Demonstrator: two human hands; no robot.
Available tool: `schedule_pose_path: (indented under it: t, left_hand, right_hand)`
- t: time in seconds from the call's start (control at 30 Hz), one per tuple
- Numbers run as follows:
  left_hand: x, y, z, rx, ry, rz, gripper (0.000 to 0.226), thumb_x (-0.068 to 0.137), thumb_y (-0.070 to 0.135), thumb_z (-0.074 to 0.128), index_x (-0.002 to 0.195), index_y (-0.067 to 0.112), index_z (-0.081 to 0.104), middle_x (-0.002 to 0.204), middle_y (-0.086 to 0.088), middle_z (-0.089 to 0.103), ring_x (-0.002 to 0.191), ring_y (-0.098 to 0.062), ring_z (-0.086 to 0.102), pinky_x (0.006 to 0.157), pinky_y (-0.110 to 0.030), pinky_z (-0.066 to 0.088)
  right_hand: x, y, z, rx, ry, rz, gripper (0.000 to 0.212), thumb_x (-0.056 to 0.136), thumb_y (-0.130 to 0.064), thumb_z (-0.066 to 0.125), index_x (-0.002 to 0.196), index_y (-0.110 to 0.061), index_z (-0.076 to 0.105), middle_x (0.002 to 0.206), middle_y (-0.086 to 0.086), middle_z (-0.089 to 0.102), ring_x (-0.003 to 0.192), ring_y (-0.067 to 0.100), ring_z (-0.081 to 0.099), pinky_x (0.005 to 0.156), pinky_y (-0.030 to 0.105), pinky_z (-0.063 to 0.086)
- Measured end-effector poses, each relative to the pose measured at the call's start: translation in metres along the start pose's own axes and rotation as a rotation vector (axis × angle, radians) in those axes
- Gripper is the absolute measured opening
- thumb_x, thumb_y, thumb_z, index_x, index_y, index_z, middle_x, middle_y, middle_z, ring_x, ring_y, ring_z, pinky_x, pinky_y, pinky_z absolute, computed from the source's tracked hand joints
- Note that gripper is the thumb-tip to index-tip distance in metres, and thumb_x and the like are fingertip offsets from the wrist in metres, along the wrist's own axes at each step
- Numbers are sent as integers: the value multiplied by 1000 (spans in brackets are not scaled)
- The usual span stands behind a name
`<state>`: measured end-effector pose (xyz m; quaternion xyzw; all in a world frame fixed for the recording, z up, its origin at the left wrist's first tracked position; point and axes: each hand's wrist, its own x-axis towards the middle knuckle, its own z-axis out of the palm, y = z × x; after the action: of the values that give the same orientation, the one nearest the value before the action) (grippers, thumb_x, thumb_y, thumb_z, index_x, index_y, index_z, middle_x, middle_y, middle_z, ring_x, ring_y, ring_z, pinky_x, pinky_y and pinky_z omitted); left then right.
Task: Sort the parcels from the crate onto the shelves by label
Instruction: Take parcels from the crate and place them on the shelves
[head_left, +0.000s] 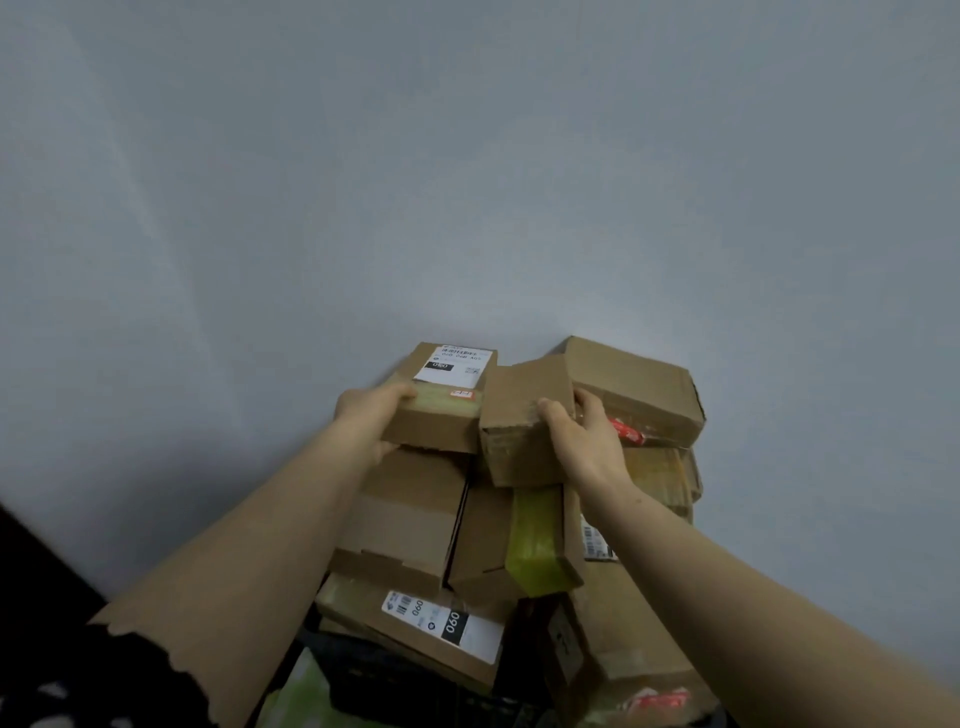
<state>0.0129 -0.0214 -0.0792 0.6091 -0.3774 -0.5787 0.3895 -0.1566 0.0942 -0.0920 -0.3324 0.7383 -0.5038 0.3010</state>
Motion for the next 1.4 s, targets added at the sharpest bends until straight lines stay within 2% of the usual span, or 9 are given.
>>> schedule_pose_path:
  t: [0.17,0.3,0.6,0.73,0.97,1.07,1.2,1.3,1.4]
  left_hand:
    - [-6,10,-15,-163,-57,-61,42,84,5,67,123,5,51,92,-12,58,70,-21,58,50,-38,53]
    - [-20,17,-40,-314,80,37,35,84,0,65,118,3,57,106,-13,62,75,-22,61,73,-38,51]
    - [-94,-2,-96,-524,58,107,13,86,-10,55,90,1,61,85,-10,64,72,-19,63,56,-27,58]
    - [-142,-19,-107,-587,19,179,23,86,-10,51,105,-2,62,97,-15,66,78,-23,65,59,-29,60]
    - [-238,-59,-121,-613,19,276,38,85,-8,43,120,1,58,109,-16,66,91,-27,66,77,-35,57]
    - [-283,-72,-143,-522,109,347,43,84,-10,45,123,2,59,109,-13,67,89,-22,65,81,-29,53]
    - [-342,-87,-179,-270,311,376,48,77,-11,62,122,6,63,103,-7,73,91,-17,70,82,-22,51]
    - [-377,-94,-200,-249,385,361,51,76,-12,66,123,8,61,101,-4,74,87,-13,71,74,-19,55]
    - [-406,-98,-215,-267,435,377,50,76,-13,66,122,7,61,97,-3,75,83,-11,72,68,-16,55]
  right_hand:
    - [-4,-2,-2,-25,16,-32,70,85,-53,53,145,-28,27,140,5,44,127,26,43,102,50,43]
    - [-15,-7,3,-213,-21,-157,59,94,-47,46,147,-31,24,143,6,37,120,27,48,101,43,43]
    - [-41,-30,7,-716,-81,-362,55,99,-50,29,148,-25,24,146,11,40,139,30,31,115,54,8]
    - [-71,-47,-1,-456,-163,-668,47,102,-30,37,145,-15,34,147,8,40,136,24,35,112,39,25]
    - [-149,-52,-1,118,-829,-247,56,100,-22,48,149,-9,25,126,6,59,112,21,57,102,39,45]
    - [-187,-51,-3,127,-944,-283,57,98,-10,50,149,-7,25,107,4,64,89,16,62,83,32,53]
    - [-234,-54,0,139,-1031,-418,46,97,-4,49,141,0,39,122,21,61,108,30,61,93,33,49]
    - [-262,-59,8,163,-1130,-505,39,97,-5,49,135,-8,47,111,0,64,90,1,61,76,9,50]
    - [-287,-62,20,214,-1179,-517,38,97,-4,48,134,-11,50,100,-10,64,82,-10,59,71,6,48]
